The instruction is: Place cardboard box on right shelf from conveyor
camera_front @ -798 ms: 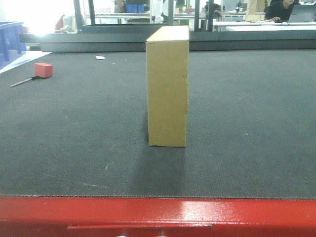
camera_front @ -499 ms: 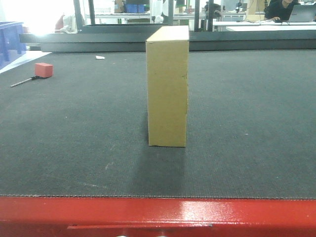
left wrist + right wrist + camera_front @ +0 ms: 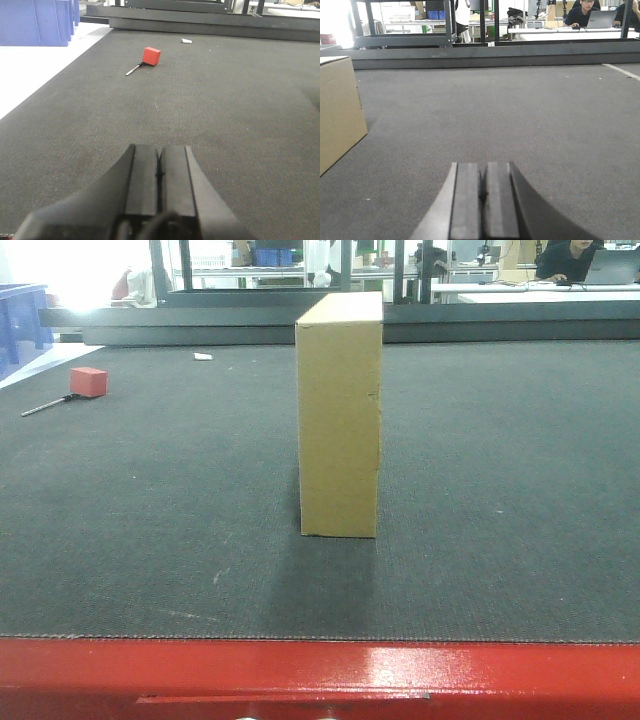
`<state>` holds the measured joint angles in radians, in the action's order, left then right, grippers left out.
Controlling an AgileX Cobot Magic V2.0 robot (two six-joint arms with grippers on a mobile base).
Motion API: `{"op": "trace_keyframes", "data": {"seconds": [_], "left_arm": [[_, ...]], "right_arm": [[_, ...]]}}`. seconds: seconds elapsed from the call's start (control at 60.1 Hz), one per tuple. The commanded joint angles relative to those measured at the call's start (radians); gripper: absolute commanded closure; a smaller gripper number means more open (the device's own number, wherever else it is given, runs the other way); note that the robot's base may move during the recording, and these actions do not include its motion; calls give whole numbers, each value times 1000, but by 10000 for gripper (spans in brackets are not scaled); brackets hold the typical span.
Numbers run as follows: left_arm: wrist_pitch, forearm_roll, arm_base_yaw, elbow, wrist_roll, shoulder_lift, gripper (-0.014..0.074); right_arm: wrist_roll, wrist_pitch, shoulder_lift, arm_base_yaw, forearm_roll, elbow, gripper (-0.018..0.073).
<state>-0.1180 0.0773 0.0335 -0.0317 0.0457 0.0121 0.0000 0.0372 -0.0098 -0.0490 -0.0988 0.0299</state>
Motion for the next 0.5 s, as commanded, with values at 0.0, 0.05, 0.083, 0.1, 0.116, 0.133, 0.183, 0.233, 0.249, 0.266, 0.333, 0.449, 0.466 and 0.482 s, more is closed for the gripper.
{"op": "trace_keyframes", "data": {"seconds": [0.0, 0.05, 0.083, 0.1, 0.116, 0.133, 0.183, 0.233, 0.249, 0.266, 0.333, 0.449, 0.466, 0.482], "left_arm": [[85, 6, -4, -8, 0, 15, 713], [85, 6, -4, -8, 0, 15, 713], [85, 6, -4, -8, 0, 15, 713], [85, 6, -4, -8, 0, 15, 712], [85, 6, -4, -8, 0, 15, 713], [85, 6, -4, -8, 0, 15, 712], [85, 6, -4, -8, 0, 15, 713], [85, 6, -4, -8, 0, 15, 713], [85, 6, -4, -8, 0, 15, 713], [85, 6, -4, -8, 0, 15, 713], [85, 6, -4, -8, 0, 15, 713], [85, 6, -4, -8, 0, 15, 713], [85, 6, -4, -8, 0, 15, 713], [85, 6, -4, -8, 0, 15, 713]], "right_arm": [[-11, -96, -19, -4, 9, -4, 515], [-11, -103, -19, -4, 9, -4, 515], [-11, -112, -19, -4, 9, -4, 515], [-11, -120, -19, -4, 9, -4, 515], [-11, -125, -19, -4, 9, -4, 515], [-11, -132, -19, -4, 9, -4, 515], [-11, -157, -19, -4, 9, -7, 515], [-9, -155, -19, -4, 8, -24, 515], [-7, -144, -18, -4, 8, -38, 515], [0, -134, -17, -4, 8, -49, 515], [0, -57, -5, -4, 8, -127, 515], [0, 66, 69, -4, 8, -293, 512], [0, 76, 88, -4, 8, -310, 511], [0, 80, 101, -4, 8, -336, 508]]}}
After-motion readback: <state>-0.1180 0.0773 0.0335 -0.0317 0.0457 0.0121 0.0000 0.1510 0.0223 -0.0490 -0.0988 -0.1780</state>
